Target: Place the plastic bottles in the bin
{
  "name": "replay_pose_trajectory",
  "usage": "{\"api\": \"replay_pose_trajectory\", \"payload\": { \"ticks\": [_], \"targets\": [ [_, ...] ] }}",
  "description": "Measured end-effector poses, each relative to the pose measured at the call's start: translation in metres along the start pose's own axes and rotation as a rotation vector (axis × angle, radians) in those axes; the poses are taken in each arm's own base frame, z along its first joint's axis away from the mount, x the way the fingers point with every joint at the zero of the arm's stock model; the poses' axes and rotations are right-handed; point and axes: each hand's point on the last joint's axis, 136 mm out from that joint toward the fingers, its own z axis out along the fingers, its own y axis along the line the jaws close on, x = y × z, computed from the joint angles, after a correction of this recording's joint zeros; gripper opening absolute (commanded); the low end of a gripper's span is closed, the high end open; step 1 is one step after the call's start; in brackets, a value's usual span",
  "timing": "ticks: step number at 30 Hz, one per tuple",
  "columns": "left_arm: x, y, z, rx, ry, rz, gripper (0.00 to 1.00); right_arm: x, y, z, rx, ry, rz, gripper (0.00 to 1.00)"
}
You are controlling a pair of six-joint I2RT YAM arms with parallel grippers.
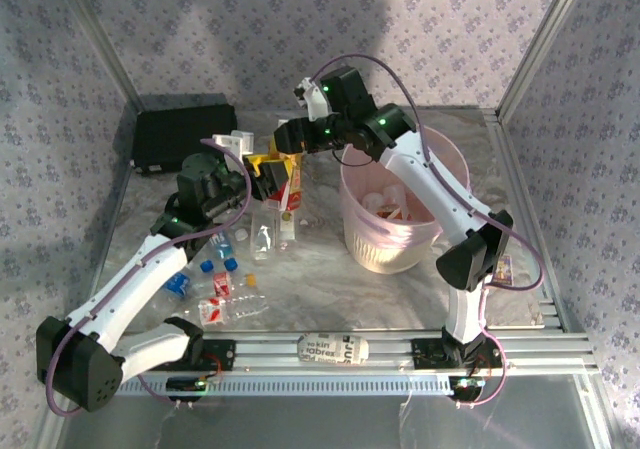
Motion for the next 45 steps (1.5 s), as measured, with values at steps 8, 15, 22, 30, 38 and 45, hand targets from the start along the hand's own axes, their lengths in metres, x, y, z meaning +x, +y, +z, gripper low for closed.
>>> {"api": "replay_pose_trajectory", "payload": {
  "ticks": [8,15,22,30,38,45],
  "targets": [
    [-0.008,-0.004,0.000,0.002,-0.022,0.011,0.93,-0.022,-0.012,-0.018,0.013,-0.059,0.011,0.47],
    [-0.013,0.001,-0.005,-0.056,-0.009,-0.005,0.88,-0.069,-0.027,-0.066,0.057,-0.206,-0.016,0.47],
    [-0.008,0.039,-0.018,-0.262,0.093,-0.113,0.82,-0.074,-0.065,-0.136,0.193,-0.281,-0.012,0.46],
    [0.063,0.105,-0.018,-0.537,0.337,-0.195,0.80,-0.048,-0.076,-0.252,0.373,-0.415,-0.015,0.45],
    [0.093,0.123,-0.008,-0.599,0.432,-0.207,0.80,-0.006,-0.103,-0.261,0.488,-0.333,0.018,0.45],
    [0.110,0.122,-0.006,-0.614,0.492,-0.185,0.84,0.042,-0.131,-0.209,0.615,-0.080,-0.022,0.45]
  ]
}}
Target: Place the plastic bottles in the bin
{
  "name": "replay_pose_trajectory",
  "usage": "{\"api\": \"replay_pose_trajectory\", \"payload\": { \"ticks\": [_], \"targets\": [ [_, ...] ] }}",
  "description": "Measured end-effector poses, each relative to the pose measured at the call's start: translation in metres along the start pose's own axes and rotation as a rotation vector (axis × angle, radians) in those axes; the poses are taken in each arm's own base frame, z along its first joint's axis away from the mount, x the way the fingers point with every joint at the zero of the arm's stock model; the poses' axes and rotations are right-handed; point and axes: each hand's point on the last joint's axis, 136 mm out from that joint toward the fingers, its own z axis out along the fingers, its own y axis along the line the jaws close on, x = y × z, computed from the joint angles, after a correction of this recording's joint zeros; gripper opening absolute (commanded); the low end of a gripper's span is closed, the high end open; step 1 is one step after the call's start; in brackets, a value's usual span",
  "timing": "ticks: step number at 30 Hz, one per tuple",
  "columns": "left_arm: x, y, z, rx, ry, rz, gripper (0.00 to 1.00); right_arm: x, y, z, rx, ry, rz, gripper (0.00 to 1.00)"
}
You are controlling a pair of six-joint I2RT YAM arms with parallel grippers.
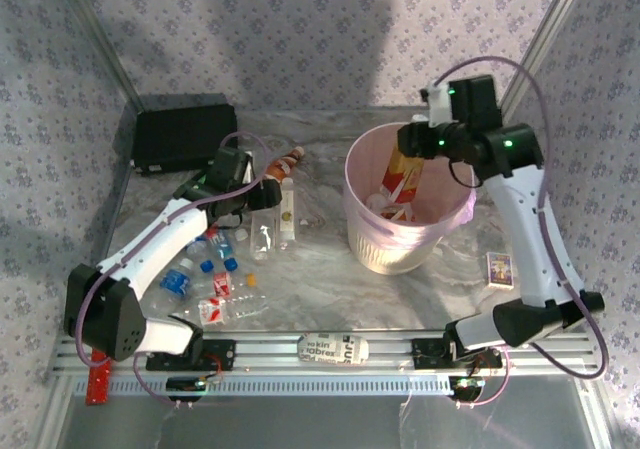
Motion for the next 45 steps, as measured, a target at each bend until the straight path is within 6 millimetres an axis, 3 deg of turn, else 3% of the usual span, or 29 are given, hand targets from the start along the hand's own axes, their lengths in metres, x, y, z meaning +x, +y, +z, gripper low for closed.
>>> {"api": "replay_pose_trajectory", "payload": {
  "ticks": [12,23,27,31,37,40,45],
  "targets": [
    [0.018,-0.014,0.006,0.010,0.053,0.047,0.84,0.082,0.022,0.076,-0.011,0.288,-0.067,0.45],
    [0.021,-0.017,0.002,0.009,0.072,0.072,0.86,0.115,0.028,0.116,-0.044,0.364,-0.019,0.49],
    [0.026,-0.017,0.001,0.002,0.088,0.077,0.87,0.121,0.028,0.125,-0.045,0.367,-0.007,0.60],
    [0.028,-0.014,0.001,-0.011,0.096,0.079,0.88,0.121,0.027,0.127,-0.043,0.362,0.001,0.75],
    [0.032,-0.007,0.002,-0.048,0.115,0.088,0.91,0.115,0.024,0.113,-0.036,0.333,0.010,0.83],
    [0.035,-0.003,0.004,-0.069,0.129,0.090,0.92,0.105,0.019,0.094,-0.032,0.286,0.022,0.92],
    [0.049,0.006,0.001,-0.111,0.184,0.101,0.93,0.078,0.012,0.053,-0.044,0.157,0.050,0.95]
  ]
}}
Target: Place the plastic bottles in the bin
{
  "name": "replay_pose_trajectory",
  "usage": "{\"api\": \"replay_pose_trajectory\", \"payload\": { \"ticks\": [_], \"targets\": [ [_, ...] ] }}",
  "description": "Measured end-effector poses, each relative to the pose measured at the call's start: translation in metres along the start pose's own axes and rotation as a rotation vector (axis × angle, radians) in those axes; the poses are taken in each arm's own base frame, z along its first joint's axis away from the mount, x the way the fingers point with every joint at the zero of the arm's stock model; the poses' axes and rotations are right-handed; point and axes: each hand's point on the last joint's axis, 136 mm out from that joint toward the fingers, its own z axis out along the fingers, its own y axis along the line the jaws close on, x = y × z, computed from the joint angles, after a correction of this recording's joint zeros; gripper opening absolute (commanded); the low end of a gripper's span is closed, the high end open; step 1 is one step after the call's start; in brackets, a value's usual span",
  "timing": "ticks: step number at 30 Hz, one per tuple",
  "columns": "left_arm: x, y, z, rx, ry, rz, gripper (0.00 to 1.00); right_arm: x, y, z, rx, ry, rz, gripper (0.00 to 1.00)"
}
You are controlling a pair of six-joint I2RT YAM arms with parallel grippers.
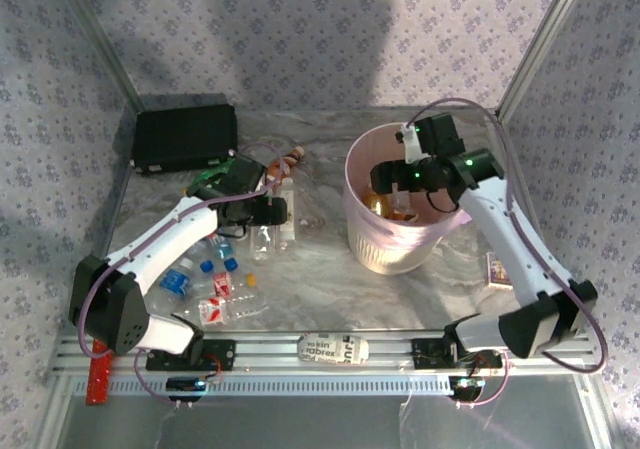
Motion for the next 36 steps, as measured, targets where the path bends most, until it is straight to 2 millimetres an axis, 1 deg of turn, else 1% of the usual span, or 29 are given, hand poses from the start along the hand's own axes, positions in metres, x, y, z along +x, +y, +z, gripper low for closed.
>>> {"api": "replay_pose_trajectory", "payload": {
  "ticks": [3,6,10,13,16,19,22,25,28,31,36],
  "targets": [
    [0.017,0.004,-0.003,-0.042,0.054,0.034,0.93,-0.007,0.003,-0.021,-0.025,-0.056,0.003,0.95],
    [0.036,0.007,-0.010,-0.084,0.110,0.077,0.92,-0.009,0.006,-0.029,-0.045,-0.078,0.004,0.96],
    [0.061,0.008,-0.023,-0.117,0.184,0.114,0.90,-0.011,0.007,-0.029,-0.054,-0.084,0.005,0.96],
    [0.084,0.009,-0.038,-0.137,0.239,0.120,0.88,-0.013,0.004,-0.030,-0.049,-0.094,0.011,0.95],
    [0.109,0.006,-0.053,-0.155,0.300,0.140,0.93,-0.015,0.000,-0.031,-0.041,-0.099,0.019,0.95],
    [0.135,-0.002,-0.068,-0.158,0.375,0.219,0.94,-0.016,-0.003,-0.032,-0.036,-0.103,0.025,0.95],
    [0.159,-0.006,-0.077,-0.149,0.453,0.279,0.97,-0.017,-0.004,-0.032,-0.034,-0.105,0.026,0.95],
    [0.183,-0.002,-0.074,-0.136,0.524,0.295,1.00,-0.017,-0.004,-0.032,-0.032,-0.107,0.024,0.95],
    [0.202,0.013,-0.066,-0.167,0.584,0.283,1.00,-0.017,-0.005,-0.032,-0.031,-0.107,0.021,0.95],
    [0.211,0.023,-0.055,-0.186,0.603,0.269,1.00,-0.017,-0.006,-0.032,-0.029,-0.108,0.016,0.94],
    [0.218,0.038,-0.037,-0.224,0.604,0.250,1.00,-0.017,-0.007,-0.035,-0.024,-0.110,0.009,0.94]
  ]
}}
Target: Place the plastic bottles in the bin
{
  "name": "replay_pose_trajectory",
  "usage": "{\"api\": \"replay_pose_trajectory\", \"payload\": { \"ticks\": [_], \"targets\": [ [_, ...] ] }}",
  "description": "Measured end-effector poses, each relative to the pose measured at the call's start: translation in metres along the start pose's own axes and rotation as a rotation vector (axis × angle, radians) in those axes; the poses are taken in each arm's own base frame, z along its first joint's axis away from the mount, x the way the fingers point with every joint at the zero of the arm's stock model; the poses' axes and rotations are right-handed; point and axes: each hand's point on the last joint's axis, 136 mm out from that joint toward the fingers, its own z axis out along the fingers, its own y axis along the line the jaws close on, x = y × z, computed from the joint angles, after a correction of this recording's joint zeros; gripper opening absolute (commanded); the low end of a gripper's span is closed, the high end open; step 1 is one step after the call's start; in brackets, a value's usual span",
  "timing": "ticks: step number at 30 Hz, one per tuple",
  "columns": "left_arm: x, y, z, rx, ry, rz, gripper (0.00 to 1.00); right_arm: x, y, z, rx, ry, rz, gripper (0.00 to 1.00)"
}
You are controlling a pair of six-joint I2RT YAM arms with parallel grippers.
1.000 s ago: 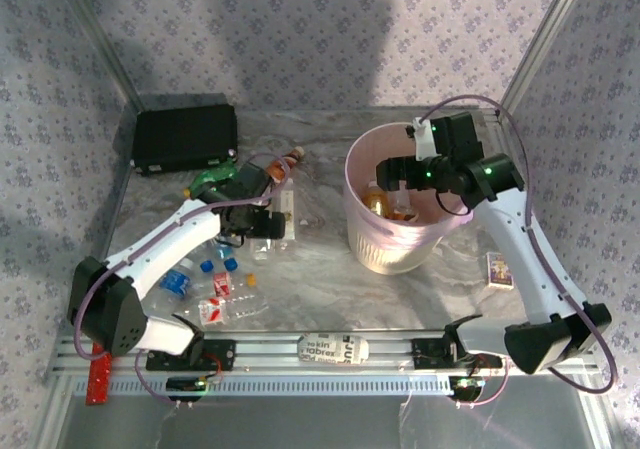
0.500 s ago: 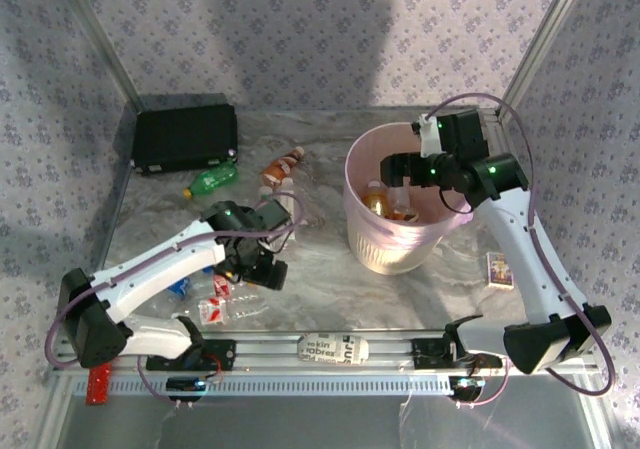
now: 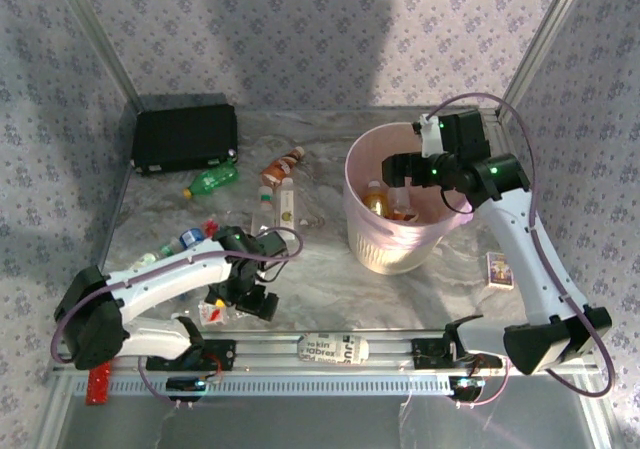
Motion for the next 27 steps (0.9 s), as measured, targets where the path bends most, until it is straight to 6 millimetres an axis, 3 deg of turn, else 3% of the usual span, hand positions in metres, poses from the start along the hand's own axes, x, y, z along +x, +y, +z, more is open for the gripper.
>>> {"api": "replay_pose_trajectory", "payload": {
  "ticks": [12,27],
  "targets": [
    [-0.018,0.016,0.017,-0.084,0.004,-0.063,1.00,0.000,-0.004,-0.005,0.020,-0.009,0.000,0.94],
    [-0.042,0.026,0.022,-0.191,0.024,-0.022,1.00,-0.001,-0.010,-0.007,0.042,-0.016,0.006,0.94]
  ]
}}
